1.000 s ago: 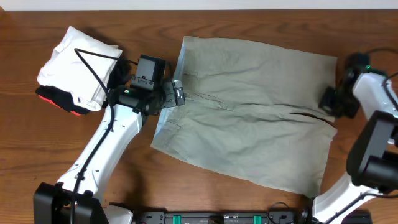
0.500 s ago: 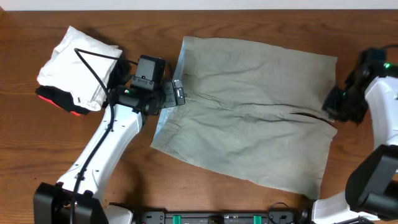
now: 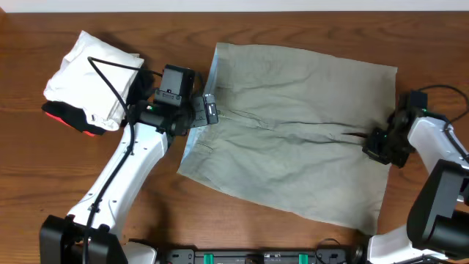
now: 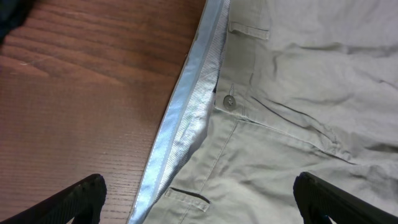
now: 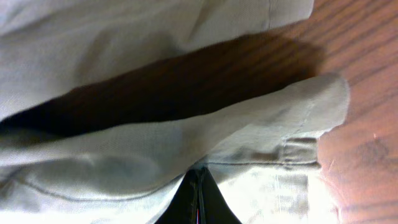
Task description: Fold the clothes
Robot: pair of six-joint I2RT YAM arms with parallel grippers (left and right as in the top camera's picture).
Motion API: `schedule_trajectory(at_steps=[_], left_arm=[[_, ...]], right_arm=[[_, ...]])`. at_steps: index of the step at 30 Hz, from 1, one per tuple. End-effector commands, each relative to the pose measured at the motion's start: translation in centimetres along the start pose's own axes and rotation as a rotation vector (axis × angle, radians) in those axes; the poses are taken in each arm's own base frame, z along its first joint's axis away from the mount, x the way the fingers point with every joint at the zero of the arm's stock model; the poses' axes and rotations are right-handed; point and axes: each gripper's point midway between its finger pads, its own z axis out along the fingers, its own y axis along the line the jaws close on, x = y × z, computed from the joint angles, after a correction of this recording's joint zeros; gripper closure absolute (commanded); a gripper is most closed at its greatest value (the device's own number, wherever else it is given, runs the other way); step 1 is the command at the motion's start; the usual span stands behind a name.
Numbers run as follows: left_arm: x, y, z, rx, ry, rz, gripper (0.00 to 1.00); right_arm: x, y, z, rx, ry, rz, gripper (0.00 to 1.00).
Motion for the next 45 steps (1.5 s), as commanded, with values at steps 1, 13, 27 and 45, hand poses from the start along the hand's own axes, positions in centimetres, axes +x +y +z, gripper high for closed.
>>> schedule_trajectory(at_steps=[1, 13, 27, 45], left_arm=[[-0.6, 0.1, -0.3, -0.008, -0.016, 0.002, 0.02], [-0.6, 0.1, -0.3, -0.008, -0.016, 0.002, 0.02], [-0.6, 0.1, -0.3, -0.008, -0.016, 0.002, 0.02], [-0.6, 0.1, -0.3, -0.008, -0.016, 0.002, 0.02]], right_arm=[[-0.1, -0.8, 0.6, 0.053, -0.017, -0.003, 0.99], [-2.8, -0.3, 3.0, 0.053, -0.082, -0.072, 0.99], [-8.4, 1.0, 3.6, 0.04, -0.232, -0.134, 0.99], [-16.8, 4.5, -8.5, -0.002, -0.367, -0.188, 0.99]])
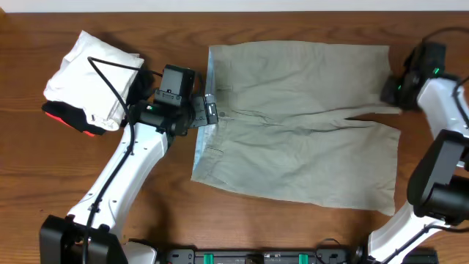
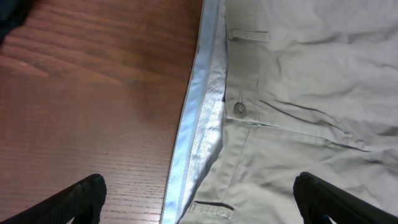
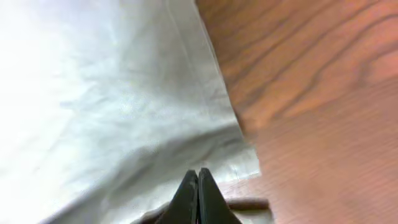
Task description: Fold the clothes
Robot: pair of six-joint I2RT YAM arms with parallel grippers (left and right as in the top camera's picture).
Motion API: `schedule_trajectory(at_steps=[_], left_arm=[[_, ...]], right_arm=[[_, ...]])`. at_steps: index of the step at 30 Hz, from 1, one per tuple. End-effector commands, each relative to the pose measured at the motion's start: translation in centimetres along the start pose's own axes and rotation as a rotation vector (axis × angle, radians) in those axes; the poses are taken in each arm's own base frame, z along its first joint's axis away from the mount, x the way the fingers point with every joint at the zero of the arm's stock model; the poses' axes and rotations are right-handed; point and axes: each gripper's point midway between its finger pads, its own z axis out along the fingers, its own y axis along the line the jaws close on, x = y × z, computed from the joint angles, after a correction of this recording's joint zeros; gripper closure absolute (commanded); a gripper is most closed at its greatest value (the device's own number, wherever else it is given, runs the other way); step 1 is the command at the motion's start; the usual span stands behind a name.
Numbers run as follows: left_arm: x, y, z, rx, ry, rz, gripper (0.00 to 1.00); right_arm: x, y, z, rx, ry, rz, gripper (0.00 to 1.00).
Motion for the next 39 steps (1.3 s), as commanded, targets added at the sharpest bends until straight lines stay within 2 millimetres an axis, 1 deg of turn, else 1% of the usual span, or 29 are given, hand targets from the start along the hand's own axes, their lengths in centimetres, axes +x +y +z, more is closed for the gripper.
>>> schedule_trajectory(at_steps=[1, 4, 5, 6, 8, 11, 13, 17, 20, 21, 23, 24, 25, 26, 28, 29, 30, 31, 35, 39], left_arm=[[-0.6, 0.1, -0.3, -0.008, -0.016, 0.002, 0.02], [-0.6, 0.1, -0.3, -0.008, -0.016, 0.002, 0.02], [-0.6, 0.1, -0.3, -0.008, -0.016, 0.002, 0.02], [-0.6, 0.1, -0.3, -0.008, -0.016, 0.002, 0.02], [-0.6, 0.1, -0.3, -0.008, -0.016, 0.002, 0.02], [-0.6, 0.1, -0.3, -0.008, -0.016, 0.002, 0.02], [-0.6, 0.1, -0.3, -0.008, -0.016, 0.002, 0.02], [-0.6, 0.1, -0.3, -0.008, -0.016, 0.002, 0.02], [-0.6, 0.1, -0.3, -0.008, -0.016, 0.002, 0.02], [-0.6, 0.1, -0.3, -0.008, -0.016, 0.002, 0.02], [-0.6, 0.1, -0.3, -0.008, -0.016, 0.002, 0.02], [-0.6, 0.1, -0.3, -0.008, -0.016, 0.002, 0.02], [-0.6, 0.1, -0.3, -0.008, -0.016, 0.002, 0.02], [-0.6, 0.1, -0.3, -0.008, -0.016, 0.002, 0.02], [-0.6, 0.1, -0.3, -0.008, -0.016, 0.002, 0.02], [-0.6, 0.1, -0.3, -0.008, -0.016, 0.002, 0.02], [-0.6, 0.1, -0.3, -0.008, -0.016, 0.002, 0.02], [-0.6, 0.1, -0.3, -0.008, -0.016, 0.002, 0.02], [-0.6, 0.1, -0.3, -0.008, -0.016, 0.002, 0.02], [-0.6, 0.1, -0.3, -0.008, -0.016, 0.002, 0.02]], right_arm=[[-1.7, 0.8, -3.0, -0.022, 0.002, -0.031, 0.99], [-0.6, 0.8, -5.1, -0.025, 0.084, 0.012, 0.99], [0.3, 0.5, -5.8, -0.015, 0.132, 0.044, 0.99], [1.0, 0.4, -6.2, -0.008, 0.161, 0.06, 0.99], [2.9, -0.2, -6.9, 0.013, 0.245, 0.101, 0.99], [4.7, -0.9, -7.6, 0.037, 0.318, 0.158, 0.99], [5.6, -1.3, -8.5, 0.045, 0.349, 0.166, 0.99], [7.1, -1.8, -11.4, 0.049, 0.36, 0.171, 0.99], [8.4, -2.0, -13.9, 0.044, 0.319, 0.197, 0.98], [9.2, -2.1, -14.7, 0.042, 0.301, 0.208, 0.98], [10.8, -2.3, -15.6, 0.034, 0.279, 0.216, 0.94], [11.6, -2.3, -15.8, 0.024, 0.279, 0.217, 0.87], [13.1, -2.0, -16.0, 0.002, 0.291, 0.22, 0.75], [14.2, -1.9, -15.9, -0.011, 0.304, 0.223, 0.67], [16.6, -1.9, -15.4, -0.021, 0.332, 0.228, 0.54], [17.5, -2.0, -15.0, -0.017, 0.34, 0.238, 0.39], [18.4, -2.3, -14.5, -0.013, 0.349, 0.248, 0.32], [19.3, -2.6, -13.8, -0.008, 0.358, 0.266, 0.29], [21.7, -3.9, -11.4, 0.0, 0.409, 0.376, 0.31], [23.6, -5.6, -9.0, -0.002, 0.427, 0.51, 0.33]])
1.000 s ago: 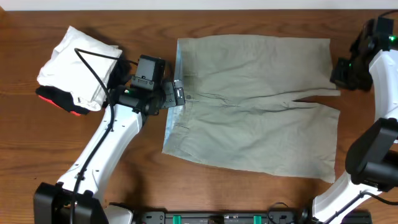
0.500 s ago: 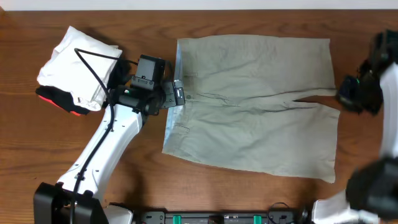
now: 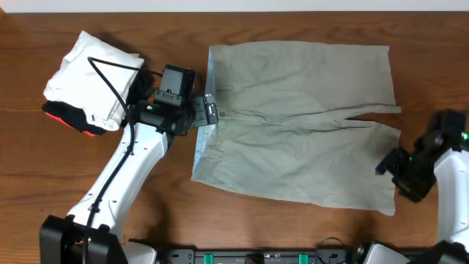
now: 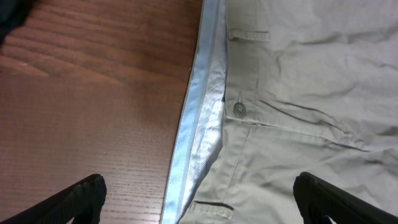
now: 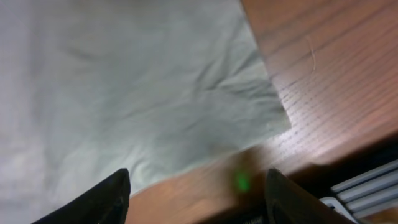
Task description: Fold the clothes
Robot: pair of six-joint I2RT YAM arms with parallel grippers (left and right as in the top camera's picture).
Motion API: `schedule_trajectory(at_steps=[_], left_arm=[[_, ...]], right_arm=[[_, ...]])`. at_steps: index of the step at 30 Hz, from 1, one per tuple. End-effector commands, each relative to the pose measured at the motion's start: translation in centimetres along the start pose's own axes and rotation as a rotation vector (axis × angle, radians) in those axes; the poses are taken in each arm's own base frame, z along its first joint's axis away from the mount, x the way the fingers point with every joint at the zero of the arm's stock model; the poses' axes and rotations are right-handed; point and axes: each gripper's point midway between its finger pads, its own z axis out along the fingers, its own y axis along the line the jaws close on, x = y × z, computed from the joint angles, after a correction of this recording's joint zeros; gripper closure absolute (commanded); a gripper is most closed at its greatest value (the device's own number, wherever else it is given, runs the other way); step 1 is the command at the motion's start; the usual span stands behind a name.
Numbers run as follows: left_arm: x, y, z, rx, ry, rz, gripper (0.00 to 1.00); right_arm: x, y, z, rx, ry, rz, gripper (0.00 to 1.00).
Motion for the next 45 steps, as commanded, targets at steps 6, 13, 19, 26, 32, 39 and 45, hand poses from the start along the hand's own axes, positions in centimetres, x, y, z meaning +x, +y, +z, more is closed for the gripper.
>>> schedule_trajectory(at_steps=[6, 13, 19, 26, 32, 39, 45], left_arm=[[-0.6, 0.1, -0.3, -0.008, -0.015, 0.002, 0.02], [-0.6, 0.1, -0.3, -0.008, -0.015, 0.002, 0.02], [-0.6, 0.1, -0.3, -0.008, -0.015, 0.002, 0.02], [-0.6, 0.1, -0.3, -0.008, -0.015, 0.002, 0.02], [-0.6, 0.1, -0.3, -0.008, -0.015, 0.002, 0.02], [-0.6, 0.1, -0.3, -0.008, -0.015, 0.002, 0.02], [-0.6, 0.1, -0.3, -0.008, -0.015, 0.002, 0.02]], right_arm=[[1.2, -3.9, 4.3, -0.095, 0.058, 0.296, 0.36], [1.8, -4.7, 6.3, -0.115, 0.058, 0.334, 0.37], [1.3, -5.7, 7.6, -0.066, 0.006, 0.331, 0.38], [1.4, -6.2, 8.9, -0.05, -0.022, 0.328, 0.44], [1.2, -6.2, 9.1, -0.051, -0.032, 0.326, 0.72], [1.0, -6.3, 9.1, -0.045, -0.039, 0.324, 0.99], [0.8, -6.3, 9.0, -0.047, -0.048, 0.321, 0.99]])
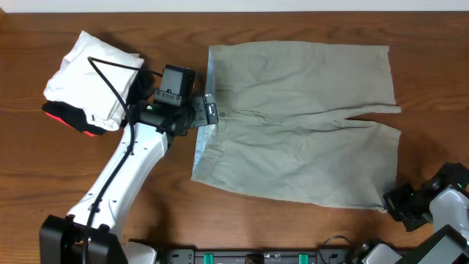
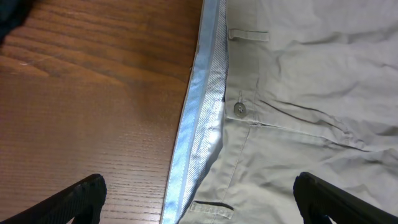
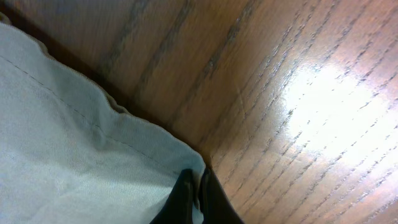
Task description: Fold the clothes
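Observation:
Khaki shorts lie spread flat on the wooden table, waistband to the left and legs to the right. My left gripper hovers open over the waistband; in the left wrist view the button and the pale inner waistband lie between its fingers. My right gripper is at the near right corner of the lower leg. There it is shut on the hem corner, with cloth pinched between its fingertips.
A pile of folded white cloth with a red and black item under it sits at the far left. The left arm crosses the table's left half. A black rail runs along the near edge.
My right gripper was open over the lower leg's right end. It is now lower, at the near right corner, shut on the hem. The left gripper and the shorts' body have not moved.
The shorts first lay skewed, with my right gripper shut on their right edge. Then they lay straight and flat, the right gripper shut by the far right corner. It was open near the lower leg afterwards, and now grips that leg's corner. The left gripper stayed open over the waistband.

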Robot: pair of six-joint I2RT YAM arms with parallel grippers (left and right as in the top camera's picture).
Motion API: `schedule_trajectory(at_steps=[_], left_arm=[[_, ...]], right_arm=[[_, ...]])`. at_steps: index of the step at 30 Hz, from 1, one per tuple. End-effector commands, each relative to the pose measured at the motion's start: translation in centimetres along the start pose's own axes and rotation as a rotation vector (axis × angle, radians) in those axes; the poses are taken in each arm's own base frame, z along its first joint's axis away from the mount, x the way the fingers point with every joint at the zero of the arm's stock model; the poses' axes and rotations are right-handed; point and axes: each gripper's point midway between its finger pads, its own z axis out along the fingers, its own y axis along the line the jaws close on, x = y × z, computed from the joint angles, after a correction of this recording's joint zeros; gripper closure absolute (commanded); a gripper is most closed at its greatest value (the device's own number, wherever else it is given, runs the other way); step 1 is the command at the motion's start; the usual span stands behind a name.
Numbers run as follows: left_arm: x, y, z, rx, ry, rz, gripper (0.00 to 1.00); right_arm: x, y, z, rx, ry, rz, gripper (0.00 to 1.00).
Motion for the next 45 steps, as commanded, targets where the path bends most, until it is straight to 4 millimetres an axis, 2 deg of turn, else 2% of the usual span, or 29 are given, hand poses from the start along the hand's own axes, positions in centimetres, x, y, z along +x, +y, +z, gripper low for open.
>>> schedule_trajectory(at_steps=[1, 11, 14, 16, 18, 21, 26, 33, 37, 40, 45], left_arm=[[-0.6, 0.1, -0.3, -0.008, -0.016, 0.002, 0.02], [-0.7, 0.1, -0.3, -0.007, -0.018, 0.002, 0.02], [0.0, 0.4, -0.3, -0.017, 0.008, 0.027, 0.02], [1.2, 0.8, -0.4, -0.034, 0.058, -0.016, 0.0], [3.0, 1.7, -0.6, -0.074, 0.13, -0.089, 0.06], [5.6, 2.8, -1.0, -0.131, 0.225, -0.156, 0.07], [9.0, 4.3, -0.9, -0.194, 0.33, -0.178, 0.06], [12.7, 5.5, 0.6, -0.222, 0.404, -0.24, 0.07], [14.7, 5.2, 2.0, -0.182, 0.436, -0.302, 0.07], [16.1, 5.1, 2.9, -0.157, 0.451, -0.358, 0.11], [17.9, 5.9, 4.1, -0.18, 0.449, -0.438, 0.17]], right_arm=[[0.4, -0.5, 0.5, 0.014, 0.007, 0.003, 0.99], [0.2, -0.3, 0.5, 0.008, 0.003, 0.003, 0.99], [0.2, -0.3, 0.5, 0.008, 0.002, 0.002, 0.99], [0.2, -0.3, 0.5, 0.008, 0.002, 0.002, 0.99], [0.2, -0.3, 0.5, 0.008, 0.002, 0.002, 0.99], [0.1, -0.3, 0.5, 0.007, -0.003, 0.002, 0.99], [-0.1, -0.3, 0.5, 0.007, -0.012, 0.001, 0.99], [-0.1, -0.3, 0.5, 0.007, -0.011, 0.001, 0.99], [-0.1, -0.3, 0.5, 0.006, -0.012, 0.001, 0.99], [-0.1, -0.3, 0.5, 0.006, -0.012, -0.001, 0.99], [-0.1, -0.2, 0.5, 0.006, -0.012, -0.001, 0.99]])
